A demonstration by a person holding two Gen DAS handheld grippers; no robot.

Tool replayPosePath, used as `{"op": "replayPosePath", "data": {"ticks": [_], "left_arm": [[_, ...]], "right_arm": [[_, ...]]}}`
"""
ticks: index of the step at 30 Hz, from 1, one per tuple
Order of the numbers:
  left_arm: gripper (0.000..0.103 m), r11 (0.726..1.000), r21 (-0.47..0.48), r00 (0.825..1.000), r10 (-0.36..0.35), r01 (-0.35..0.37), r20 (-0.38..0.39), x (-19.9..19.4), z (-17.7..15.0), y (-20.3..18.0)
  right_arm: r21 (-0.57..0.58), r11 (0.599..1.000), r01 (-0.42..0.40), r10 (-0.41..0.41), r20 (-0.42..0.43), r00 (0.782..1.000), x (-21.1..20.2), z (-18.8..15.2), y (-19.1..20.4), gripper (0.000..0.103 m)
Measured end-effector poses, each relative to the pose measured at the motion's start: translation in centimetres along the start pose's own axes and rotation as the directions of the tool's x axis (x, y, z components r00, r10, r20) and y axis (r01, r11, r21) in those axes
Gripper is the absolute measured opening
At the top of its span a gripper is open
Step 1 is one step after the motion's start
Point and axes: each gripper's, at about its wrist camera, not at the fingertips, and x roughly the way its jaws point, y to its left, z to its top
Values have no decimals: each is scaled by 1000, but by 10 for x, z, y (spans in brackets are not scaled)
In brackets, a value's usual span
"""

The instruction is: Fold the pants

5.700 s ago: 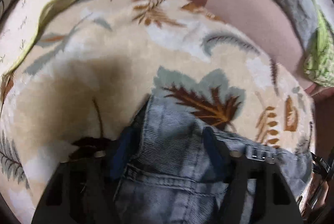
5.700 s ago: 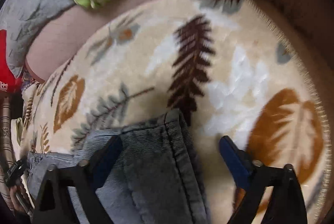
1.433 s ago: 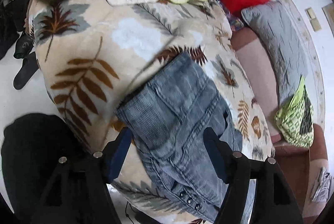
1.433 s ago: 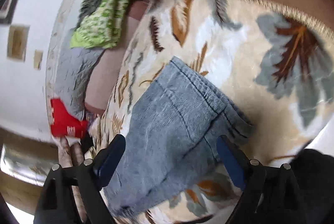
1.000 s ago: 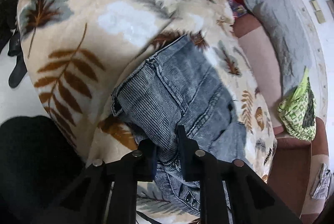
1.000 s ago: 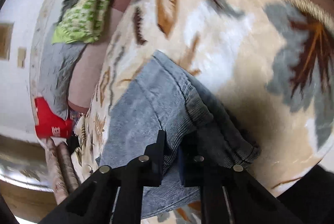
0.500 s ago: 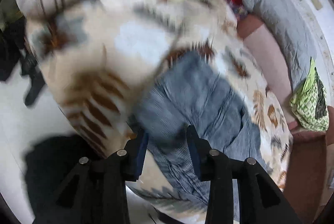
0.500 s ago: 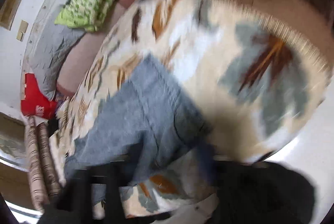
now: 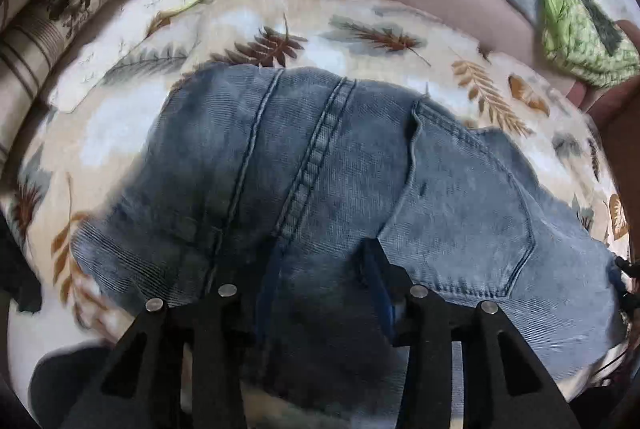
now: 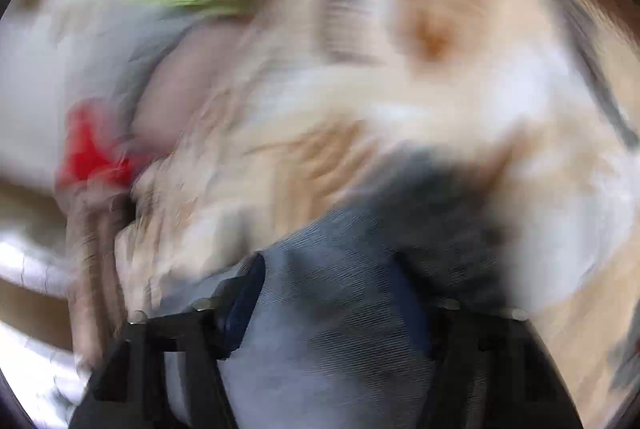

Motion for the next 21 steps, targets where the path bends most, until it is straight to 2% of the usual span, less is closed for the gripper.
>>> {"op": "replayPosePath", "data": {"ticks": [1, 2, 3, 4, 5, 6, 7, 9, 10, 11, 12, 13, 14, 16, 17, 18, 19, 20, 21], "left_arm": [[42, 999, 20, 1000, 29, -29, 6, -8, 1, -2], [44, 998, 7, 998, 65, -66, 22, -19, 3, -2], [47, 997, -16, 996, 71, -71, 48, -29, 7, 1], [57, 999, -31, 995, 40, -38, 88, -40, 11, 3], [64, 1000, -31, 991, 4, 0, 133, -50, 16, 3], [78, 1000, -23, 987, 0, 4, 163, -55, 18, 0], [82, 1000, -13, 986, 13, -11, 168, -53, 19, -3], [82, 994, 35, 991, 102, -106, 89, -28, 17, -4], [82, 989, 38, 990, 138, -140, 34, -15, 13, -1], [82, 988, 17, 988, 152, -151, -32, -1, 6, 8], [82, 992, -16, 991, 121, -122, -54, 6, -1, 17], [83, 995, -35, 995, 95, -96, -17, 4, -6, 22], [83, 995, -19, 995, 102, -102, -4, 2, -8, 21], [84, 994, -10, 994, 106, -106, -4, 3, -6, 20], [84, 995, -14, 995, 98, -98, -3, 3, -6, 21], [84, 996, -11, 996, 94, -94, 2, 5, -6, 20], [84, 996, -5, 996, 93, -93, 7, 5, -5, 20], [84, 996, 3, 996, 90, -90, 14, 6, -5, 20], [85, 996, 4, 996, 86, -86, 20, 8, -4, 20]], "right_arm": [[78, 997, -14, 13, 26, 1000, -7, 5, -7, 31], [74, 997, -1, -1, 29, 1000, -17, 6, 1, 53], [25, 999, 38, -39, 41, 998, -24, 5, 14, 65], [-65, 995, 78, -73, 76, 994, -33, -2, 40, 72], [-124, 989, 77, -68, 77, 995, -34, -8, 58, 72], [-178, 982, 58, -49, 52, 997, -31, -14, 75, 72], [-240, 971, 15, -16, -2, 1000, -22, -20, 100, 74], [-353, 934, -54, 17, -105, 994, 6, -39, 150, 75], [-433, 896, -99, 24, -175, 984, 29, -52, 185, 75], [-482, 866, -131, 25, -221, 975, 47, -60, 208, 75], [-528, 836, -153, 11, -261, 965, 70, -68, 233, 75], [-548, 822, -156, -4, -280, 960, 86, -75, 245, 75], [-573, 804, -161, -32, -312, 949, 112, -82, 266, 75], [-612, 774, -163, -72, -341, 937, 149, -89, 291, 75], [-649, 745, -154, -116, -354, 928, 173, -98, 305, 75], [-677, 722, -146, -156, -365, 918, 187, -107, 307, 74], [-702, 696, -149, -218, -404, 888, 213, -121, 315, 57], [-725, 672, -153, -264, -427, 865, 225, -131, 316, 19], [-771, 625, -125, -317, -397, 861, 231, -139, 319, 19]]}}
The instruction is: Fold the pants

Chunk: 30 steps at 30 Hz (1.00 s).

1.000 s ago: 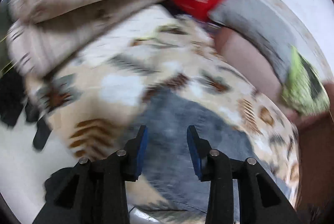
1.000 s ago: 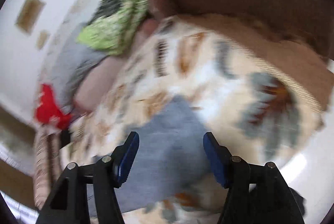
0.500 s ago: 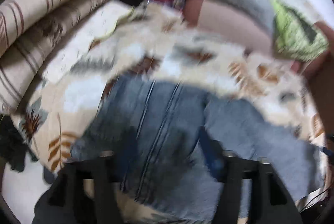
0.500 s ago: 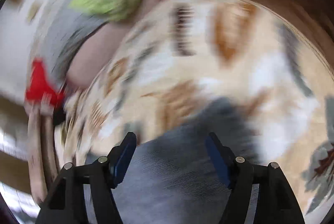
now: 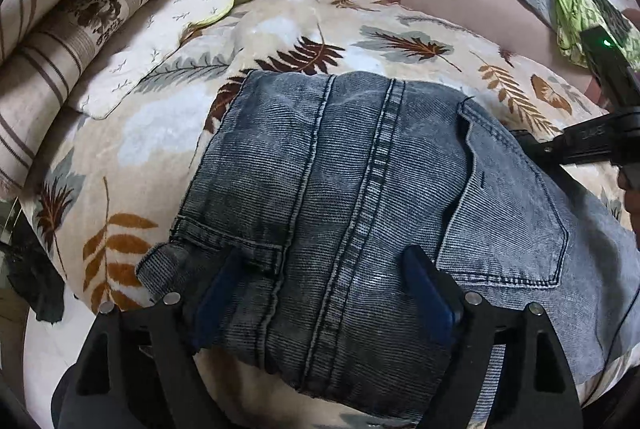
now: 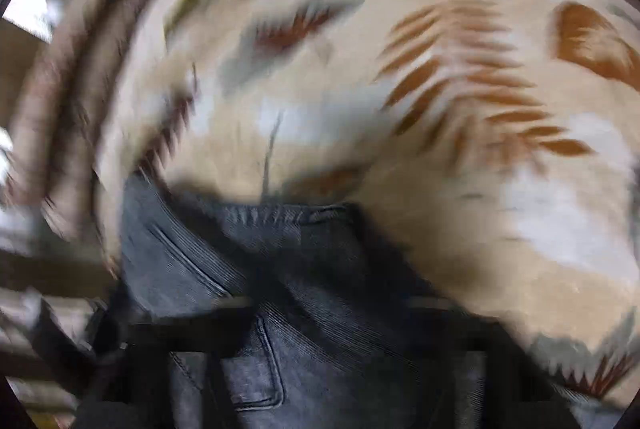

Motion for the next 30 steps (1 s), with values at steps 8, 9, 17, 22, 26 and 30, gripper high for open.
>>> {"op": "replayPosePath", "data": {"ticks": [8, 9, 17, 22, 26, 30], "left_arm": [[85, 1000, 6, 1000, -4, 4, 20, -4, -7, 3], [85, 1000, 5, 1000, -7, 7, 21, -4, -7, 4], [85, 1000, -7, 1000, -16, 16, 17, -4, -7, 5], [85, 1000, -12, 1000, -21, 21, 18, -4, -6, 6], [85, 1000, -13, 999, -26, 26, 21, -5, -6, 7], [85, 1000, -16, 1000, -23, 23, 21, -5, -6, 6]], "right_arm": [[10, 991, 130, -131, 114, 985, 0, 8, 8, 17], [23, 992, 121, -123, 131, 984, -3, 8, 8, 20], [95, 993, 73, -99, 301, 949, -87, -29, 21, 67], [131, 989, -75, 45, 219, 975, -62, -61, 23, 67], [222, 974, -45, 17, 130, 991, -9, -65, 0, 68], [194, 981, -9, -24, 164, 986, -37, -62, 19, 68]]}}
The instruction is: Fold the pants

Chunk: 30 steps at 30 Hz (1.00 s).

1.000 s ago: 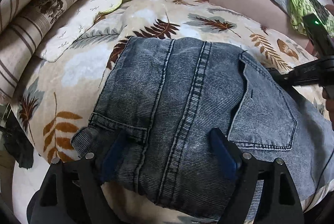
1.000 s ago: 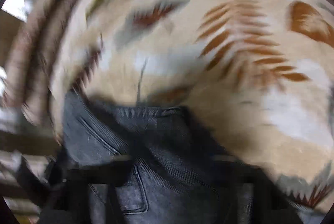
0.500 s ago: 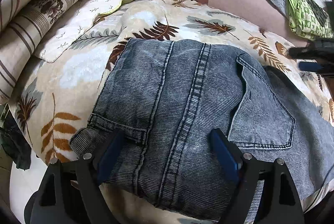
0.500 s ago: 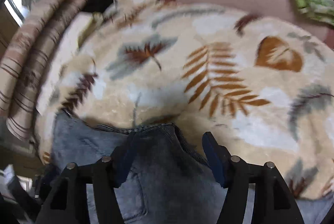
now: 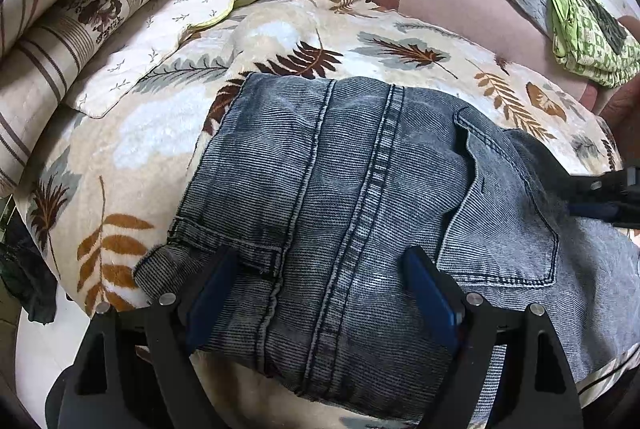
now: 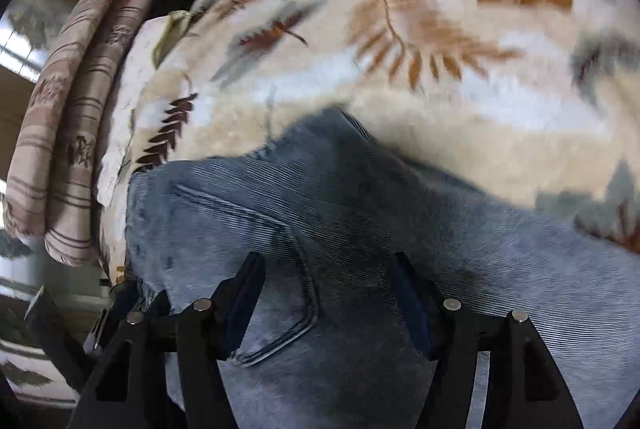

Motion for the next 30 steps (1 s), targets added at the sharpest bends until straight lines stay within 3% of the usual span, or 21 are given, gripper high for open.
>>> {"op": "replayPosePath", "data": {"ticks": [5, 8, 9, 15, 20, 23, 26, 27, 28, 30], "left_arm": [[85, 1000, 0, 1000, 0, 0, 1, 0, 0, 0], [85, 1000, 5, 1000, 3, -3, 1, 0, 0, 0], [85, 1000, 4, 1000, 4, -4, 2, 0, -1, 0], [86, 1000, 0, 1000, 12, -12, 8, 0, -1, -1], [86, 1000, 0, 999, 26, -26, 29, -5, -1, -3], [86, 998, 10, 997, 59, -59, 49, -16, 1, -8], [86, 998, 17, 992, 66, -68, 109, -36, 2, -20], [86, 998, 29, 990, 55, -59, 130, -45, 2, -30], [86, 998, 42, 990, 43, -50, 134, -49, 3, -39], [86, 992, 126, 992, 10, -26, 125, -55, 0, -67]], "right_arm": [[-8, 999, -36, 36, 45, 998, -16, -13, 6, 74], [22, 999, 36, -35, -41, 999, 20, -19, -12, 76], [26, 999, 23, -22, -35, 999, 24, -20, -15, 76], [4, 1000, 9, -10, 32, 999, -9, -19, -9, 76], [133, 991, -32, 16, 114, 993, -57, -54, -57, 76], [217, 976, -24, -11, 158, 987, -90, -86, -99, 76], [308, 949, 61, -121, 178, 977, -114, -118, -145, 80], [319, 940, 119, -178, 163, 970, -116, -124, -156, 83], [318, 916, 245, -289, 97, 952, -109, -130, -171, 83], [284, 923, 261, -298, 95, 950, -105, -134, -176, 84]]}}
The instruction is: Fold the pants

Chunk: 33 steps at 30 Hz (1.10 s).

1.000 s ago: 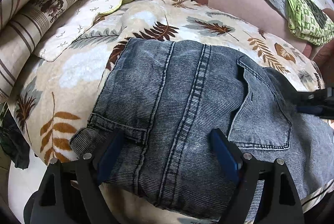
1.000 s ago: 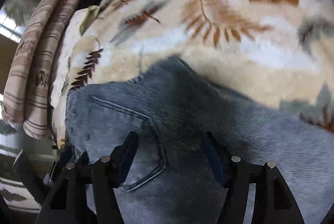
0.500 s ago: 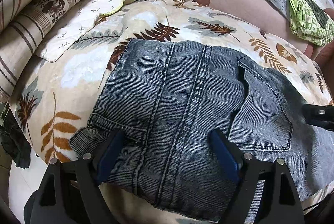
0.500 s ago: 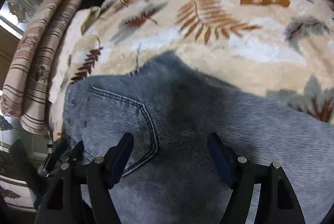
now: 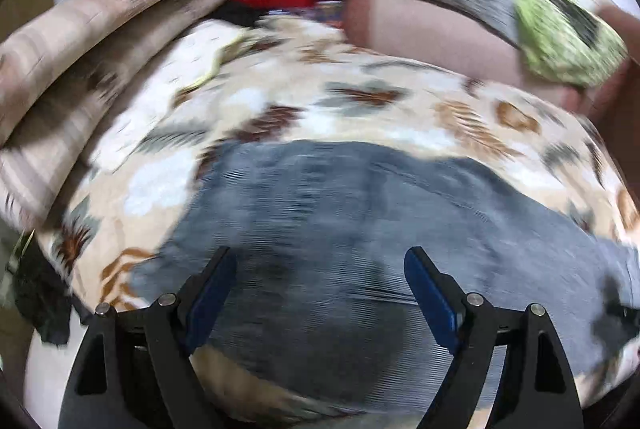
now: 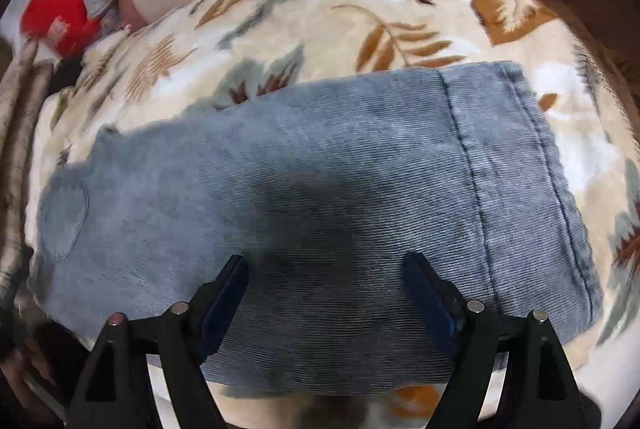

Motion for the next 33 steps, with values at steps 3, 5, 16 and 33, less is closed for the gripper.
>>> {"op": "replayPosePath", "data": {"ticks": [3, 5, 16, 33], "left_arm": [[86, 996, 93, 1000, 5, -5, -7, -6, -1, -33], [86, 994, 111, 1000, -9, 10, -10, -11, -2, -46], [86, 988, 154, 1000, 1, 2, -20, -20, -2, -72], [86, 988, 156, 999, 6, 0, -36, -16, -4, -73]], "right_arm": [[-20, 1000, 12, -11, 58, 998, -15, -4, 7, 84], [-23, 1000, 18, -15, 134, 991, -30, -7, 9, 84], [-76, 991, 108, -79, 312, 947, -75, -12, 16, 84], [-72, 987, 145, -114, 327, 938, -74, -12, 18, 84]]}}
